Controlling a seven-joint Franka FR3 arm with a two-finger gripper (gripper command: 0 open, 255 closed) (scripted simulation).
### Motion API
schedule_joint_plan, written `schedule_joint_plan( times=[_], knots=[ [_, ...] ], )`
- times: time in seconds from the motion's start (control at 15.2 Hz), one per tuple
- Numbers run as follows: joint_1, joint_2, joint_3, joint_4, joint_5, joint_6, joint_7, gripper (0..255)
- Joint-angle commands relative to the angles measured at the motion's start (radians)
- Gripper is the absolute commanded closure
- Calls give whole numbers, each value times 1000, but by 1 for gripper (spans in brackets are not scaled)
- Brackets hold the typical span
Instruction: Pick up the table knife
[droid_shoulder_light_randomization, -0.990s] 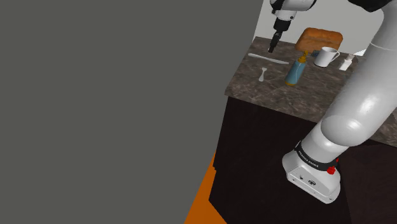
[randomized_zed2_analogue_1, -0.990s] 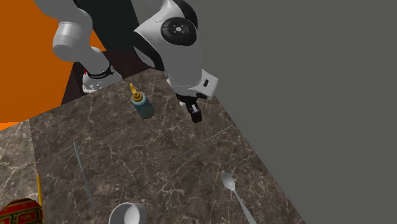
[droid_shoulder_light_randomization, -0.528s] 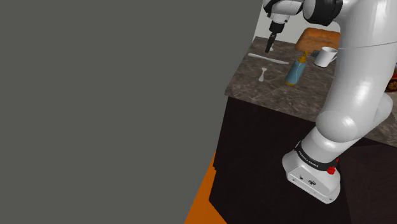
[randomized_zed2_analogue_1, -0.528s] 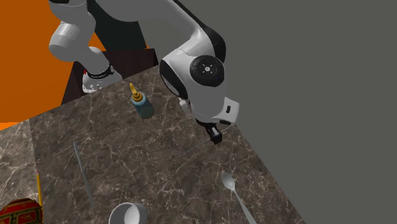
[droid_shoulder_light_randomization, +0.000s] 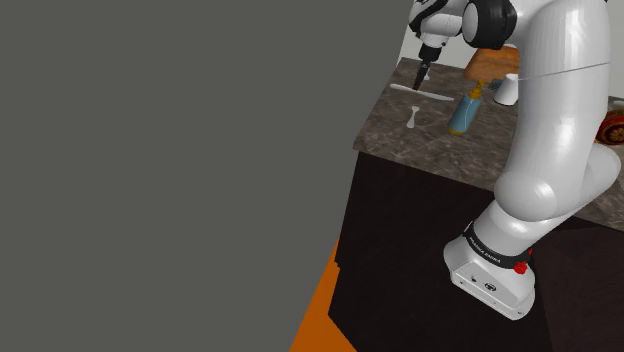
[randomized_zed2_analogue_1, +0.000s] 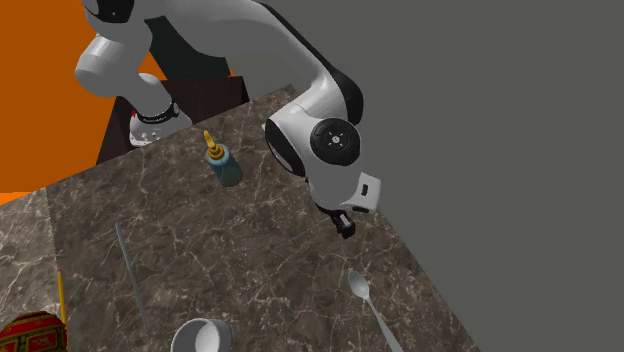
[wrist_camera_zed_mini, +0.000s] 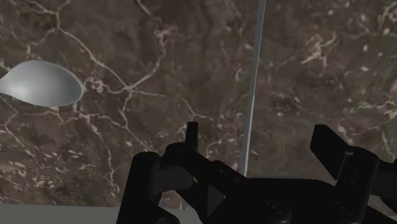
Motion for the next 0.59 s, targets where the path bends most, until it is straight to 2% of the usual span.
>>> schedule_joint_plan(
  times=[0.0,0.13,0.2,0.53],
  knots=[
    [-2,9,4,-8,6,16,-4,0],
    [-2,9,4,-8,6,16,-4,0],
    [-1,9,4,-8,6,16,-4,255],
    [-1,8,4,-9,6,17,-4,255]
  ],
)
